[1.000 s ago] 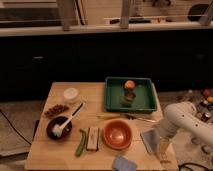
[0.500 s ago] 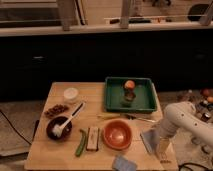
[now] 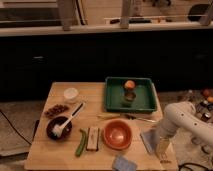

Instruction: Wipe red bowl with towel

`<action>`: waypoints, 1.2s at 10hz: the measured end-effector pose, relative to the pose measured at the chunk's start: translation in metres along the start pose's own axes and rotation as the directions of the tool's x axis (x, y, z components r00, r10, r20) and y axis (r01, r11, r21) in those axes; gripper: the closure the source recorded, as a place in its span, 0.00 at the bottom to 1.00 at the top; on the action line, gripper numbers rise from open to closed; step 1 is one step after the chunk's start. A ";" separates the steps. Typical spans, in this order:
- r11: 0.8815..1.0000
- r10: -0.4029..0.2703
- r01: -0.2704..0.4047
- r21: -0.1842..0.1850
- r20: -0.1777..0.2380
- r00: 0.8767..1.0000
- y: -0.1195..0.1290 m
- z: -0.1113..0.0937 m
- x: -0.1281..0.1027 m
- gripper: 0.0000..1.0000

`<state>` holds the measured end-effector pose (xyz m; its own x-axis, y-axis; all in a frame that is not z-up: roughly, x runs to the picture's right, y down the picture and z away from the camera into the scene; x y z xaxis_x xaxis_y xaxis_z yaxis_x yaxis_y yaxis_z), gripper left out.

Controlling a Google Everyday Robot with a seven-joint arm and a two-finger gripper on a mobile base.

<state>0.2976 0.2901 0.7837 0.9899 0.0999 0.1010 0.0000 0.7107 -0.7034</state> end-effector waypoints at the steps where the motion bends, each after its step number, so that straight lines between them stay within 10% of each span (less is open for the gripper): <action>1: 0.999 -0.035 0.035 0.009 0.005 0.999 0.002 0.000 -0.004 0.20; 8: 0.991 -0.136 0.135 0.021 0.038 0.990 0.003 0.011 -0.016 0.22; 12: 0.989 -0.149 0.148 0.024 0.048 0.988 0.005 0.015 -0.017 0.60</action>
<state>0.2787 0.3027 0.7889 0.9709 0.0258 0.2381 0.1432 0.7343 -0.6636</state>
